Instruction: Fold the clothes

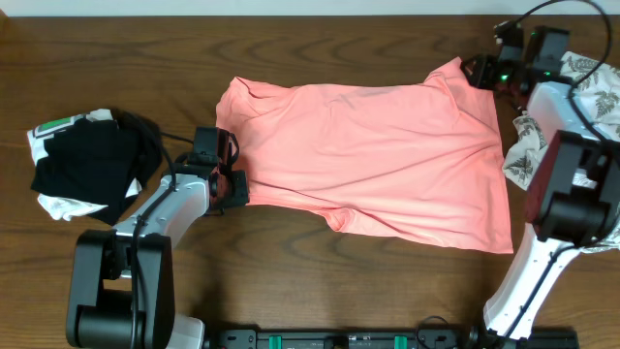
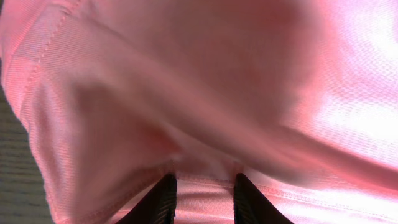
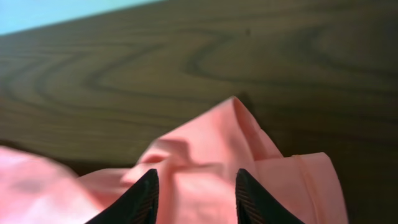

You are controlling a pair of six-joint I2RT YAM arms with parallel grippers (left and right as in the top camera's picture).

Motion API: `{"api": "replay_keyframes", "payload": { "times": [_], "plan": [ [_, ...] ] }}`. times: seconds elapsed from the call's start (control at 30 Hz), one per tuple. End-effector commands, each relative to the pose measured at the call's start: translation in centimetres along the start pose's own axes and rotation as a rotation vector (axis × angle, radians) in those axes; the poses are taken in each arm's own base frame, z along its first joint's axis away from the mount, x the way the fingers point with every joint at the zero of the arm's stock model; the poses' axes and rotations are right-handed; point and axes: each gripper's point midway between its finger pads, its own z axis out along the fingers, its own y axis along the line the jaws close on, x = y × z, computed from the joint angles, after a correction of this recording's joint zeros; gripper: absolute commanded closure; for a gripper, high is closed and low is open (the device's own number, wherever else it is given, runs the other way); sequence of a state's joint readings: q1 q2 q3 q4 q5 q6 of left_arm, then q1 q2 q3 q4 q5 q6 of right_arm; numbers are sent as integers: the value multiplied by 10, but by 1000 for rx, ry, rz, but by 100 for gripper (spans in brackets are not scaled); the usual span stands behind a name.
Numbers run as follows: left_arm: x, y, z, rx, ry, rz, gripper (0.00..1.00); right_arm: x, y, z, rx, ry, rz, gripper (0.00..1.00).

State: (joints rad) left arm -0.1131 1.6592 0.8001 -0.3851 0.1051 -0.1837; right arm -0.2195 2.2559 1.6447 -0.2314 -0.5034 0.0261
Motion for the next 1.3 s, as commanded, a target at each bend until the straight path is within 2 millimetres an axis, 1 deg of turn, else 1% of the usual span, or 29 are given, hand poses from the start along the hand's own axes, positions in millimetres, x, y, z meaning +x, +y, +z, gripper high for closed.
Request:
{"api": "replay_keyframes", "payload": {
  "times": [0.0,0.17,0.33,0.4,0.43,0.5,0.53,0.6,0.87,0.97,1.07,1.13,1.27],
  "plan": [
    [68,24,29,-80,220,-34,68,15,-21,21,59,16,31,63],
    [68,24,29,-80,220,-34,68,27,-32,36,69,21,52,63],
    [68,24,29,-79,219,-34,68,28,-33,38,71,22,52,64],
    [68,24,29,-79,219,-34,68,29,-33,38,70,23,52,68],
    [68,24,29,-79,219,-34,68,29,-33,38,70,23,52,71],
    [68,24,29,-79,219,-34,68,29,-33,38,70,24,53,83],
    [68,24,29,-79,219,-34,68,29,-33,38,70,25,54,91],
    [68,24,29,-79,219,-34,68,29,-33,38,71,24,65,98],
    [68,24,29,-79,218,-34,68,26,-37,36,75,14,82,99],
    [68,24,29,-79,218,-34,68,18,-39,30,60,2,95,99],
    [68,24,29,-79,218,-34,68,1,-40,19,48,-32,100,99],
    [68,24,29,-79,217,-34,68,-14,-45,8,58,-65,104,99],
    [67,24,29,-78,215,-34,68,-35,-55,-8,79,-117,113,99]
  ]
}}
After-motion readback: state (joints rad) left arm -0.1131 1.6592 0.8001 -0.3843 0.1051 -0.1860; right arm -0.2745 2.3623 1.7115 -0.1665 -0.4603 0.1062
